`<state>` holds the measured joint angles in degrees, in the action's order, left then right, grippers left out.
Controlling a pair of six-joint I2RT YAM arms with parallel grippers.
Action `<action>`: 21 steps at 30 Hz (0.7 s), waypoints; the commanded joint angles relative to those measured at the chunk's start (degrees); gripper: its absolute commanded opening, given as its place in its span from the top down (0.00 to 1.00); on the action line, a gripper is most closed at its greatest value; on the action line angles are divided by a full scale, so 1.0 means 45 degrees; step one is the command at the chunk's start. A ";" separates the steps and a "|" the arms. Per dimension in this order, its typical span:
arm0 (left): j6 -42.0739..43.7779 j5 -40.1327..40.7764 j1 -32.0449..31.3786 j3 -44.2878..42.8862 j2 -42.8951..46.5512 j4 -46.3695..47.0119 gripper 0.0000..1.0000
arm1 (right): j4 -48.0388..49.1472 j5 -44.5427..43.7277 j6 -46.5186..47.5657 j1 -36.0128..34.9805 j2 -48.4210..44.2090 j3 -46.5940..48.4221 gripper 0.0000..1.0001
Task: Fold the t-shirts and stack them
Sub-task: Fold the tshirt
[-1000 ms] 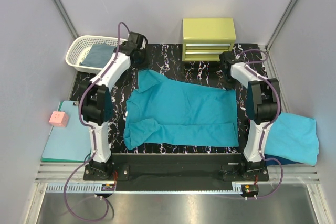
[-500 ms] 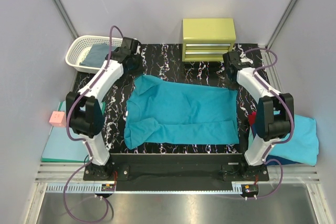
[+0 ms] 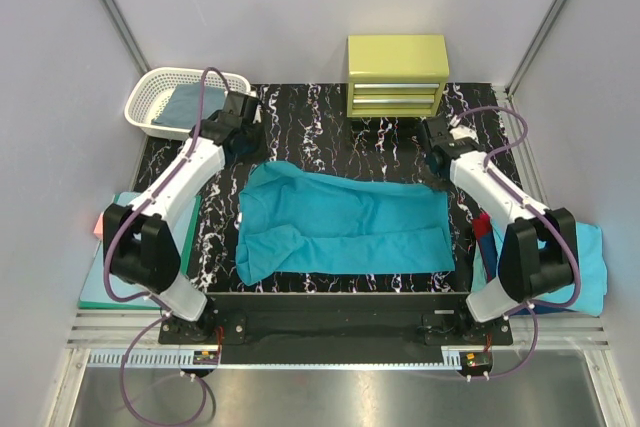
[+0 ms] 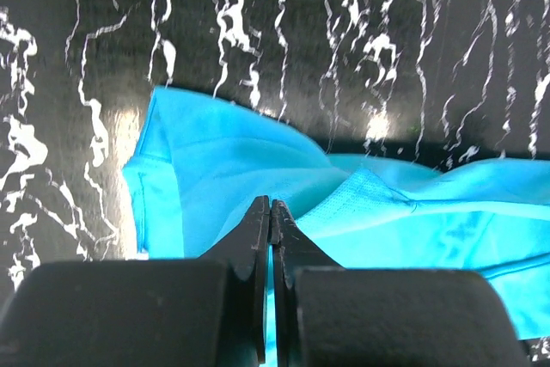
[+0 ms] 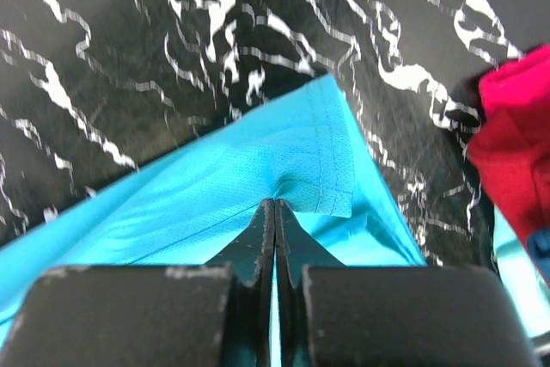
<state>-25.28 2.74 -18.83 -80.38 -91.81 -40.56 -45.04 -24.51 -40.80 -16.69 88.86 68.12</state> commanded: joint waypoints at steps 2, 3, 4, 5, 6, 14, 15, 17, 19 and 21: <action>0.0110 0.0464 -0.0288 0.1023 0.1396 0.0282 1.00 | -0.0616 -0.0647 -0.0855 -0.0841 -0.1015 -0.0644 1.00; 0.0071 0.0484 -0.0327 0.1219 0.1534 0.0282 1.00 | -0.0656 -0.0666 -0.1127 -0.0978 -0.1074 -0.0858 1.00; 0.0032 0.0484 -0.0405 0.1376 0.1670 0.0282 1.00 | -0.0772 -0.0685 -0.1226 -0.1269 -0.1191 -0.0976 1.00; 0.0051 0.0504 -0.0463 0.1706 0.1923 0.0282 1.00 | -0.0793 -0.0724 -0.1363 -0.1446 -0.1269 -0.1093 1.00; 0.0051 0.0542 -0.0483 0.1864 0.2042 0.0301 1.00 | -0.0851 -0.0763 -0.1615 -0.1583 -0.1289 -0.1268 1.00; 0.0012 0.0758 -0.0777 0.3309 0.2901 0.0282 1.00 | -0.1203 -0.0939 -0.2438 -0.2366 -0.1485 -0.2031 1.00; 0.0012 0.0796 -0.0777 0.3369 0.2941 0.0282 1.00 | -0.1261 -0.1036 -0.2535 -0.2385 -0.1465 -0.2090 1.00; 0.0031 0.0758 -0.0815 0.3525 0.2961 0.0282 1.00 | -0.1359 -0.1231 -0.2575 -0.2366 -0.1349 -0.2110 1.00; 0.0090 0.0796 -0.0796 0.3623 0.2961 0.0282 1.00 | -0.1514 -0.1388 -0.2711 -0.2385 -0.1154 -0.2149 1.00; 0.0187 0.0855 -0.0816 0.3740 0.2902 0.0301 1.00 | -0.1710 -0.1602 -0.2945 -0.2385 -0.1036 -0.2207 1.00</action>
<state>-25.30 4.86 -22.26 -64.36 -80.60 -40.60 -50.61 -27.20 -50.83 -27.00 84.03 58.67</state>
